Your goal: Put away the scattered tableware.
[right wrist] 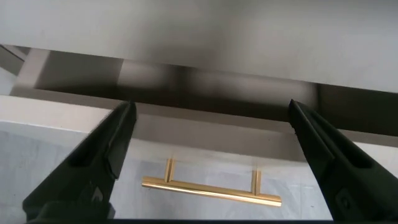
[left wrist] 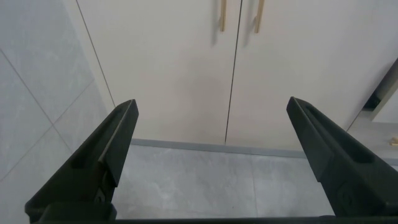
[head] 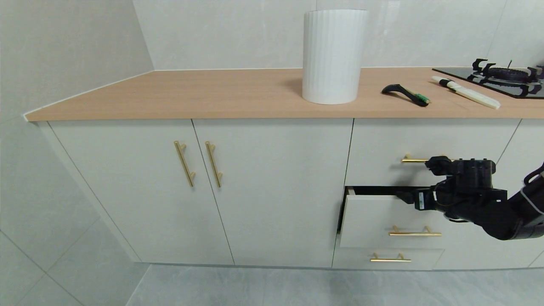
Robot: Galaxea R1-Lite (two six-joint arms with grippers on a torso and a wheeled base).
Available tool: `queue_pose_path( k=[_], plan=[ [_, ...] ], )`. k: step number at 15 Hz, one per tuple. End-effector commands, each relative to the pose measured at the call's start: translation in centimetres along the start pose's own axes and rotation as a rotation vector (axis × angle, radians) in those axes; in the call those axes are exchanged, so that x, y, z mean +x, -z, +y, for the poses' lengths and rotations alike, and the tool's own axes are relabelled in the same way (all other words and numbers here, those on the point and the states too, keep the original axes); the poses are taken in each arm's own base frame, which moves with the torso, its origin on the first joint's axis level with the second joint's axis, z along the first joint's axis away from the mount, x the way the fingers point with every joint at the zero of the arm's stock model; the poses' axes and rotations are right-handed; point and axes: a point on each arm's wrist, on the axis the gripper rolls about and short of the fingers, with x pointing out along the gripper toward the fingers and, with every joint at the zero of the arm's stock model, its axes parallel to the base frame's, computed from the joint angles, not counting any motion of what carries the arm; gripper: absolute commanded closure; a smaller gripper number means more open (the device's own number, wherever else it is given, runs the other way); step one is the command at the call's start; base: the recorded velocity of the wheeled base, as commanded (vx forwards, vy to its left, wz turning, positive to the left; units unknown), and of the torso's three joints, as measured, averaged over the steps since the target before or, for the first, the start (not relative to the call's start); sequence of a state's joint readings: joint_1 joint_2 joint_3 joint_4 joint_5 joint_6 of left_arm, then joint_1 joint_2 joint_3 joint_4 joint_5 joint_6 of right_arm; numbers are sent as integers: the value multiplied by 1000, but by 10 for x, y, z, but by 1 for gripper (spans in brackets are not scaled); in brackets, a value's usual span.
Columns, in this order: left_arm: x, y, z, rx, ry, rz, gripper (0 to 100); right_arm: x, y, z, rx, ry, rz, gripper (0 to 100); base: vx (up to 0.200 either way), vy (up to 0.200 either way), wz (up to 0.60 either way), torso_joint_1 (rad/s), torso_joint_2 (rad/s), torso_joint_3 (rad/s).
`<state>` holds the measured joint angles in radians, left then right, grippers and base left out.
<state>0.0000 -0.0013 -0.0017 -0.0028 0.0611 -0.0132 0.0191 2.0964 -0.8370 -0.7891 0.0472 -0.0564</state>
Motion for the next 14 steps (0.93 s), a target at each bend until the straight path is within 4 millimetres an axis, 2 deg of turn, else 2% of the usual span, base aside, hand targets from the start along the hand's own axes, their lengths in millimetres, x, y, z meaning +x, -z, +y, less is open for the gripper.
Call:
queue_pose_path(
  k=[1,3,6,8,12,14],
  plan=[
    [0,0,0,-1,0,0,0,3,3,0,1,0,13,0,0,0,0,0,0,0],
    [0,0,0,-1,0,1,0,-1,3,-1,1,2,19,0,0,0,0,0,0,0],
    [0,0,0,-1,0,1,0,-16,-5,-5,10,3,80,0,0,0,0,0,0,0],
    [0,0,0,-1,0,1,0,-31,-11,-5,11,-2,115,0,0,0,0,0,0,0],
    [0,0,0,-1,0,1,0,-81,-41,-2,17,-39,232,0,0,0,0,0,0,0],
    [0,0,0,-1,0,1,0,-85,-49,-3,21,-44,224,0,0,0,0,0,0,0]
  ],
)
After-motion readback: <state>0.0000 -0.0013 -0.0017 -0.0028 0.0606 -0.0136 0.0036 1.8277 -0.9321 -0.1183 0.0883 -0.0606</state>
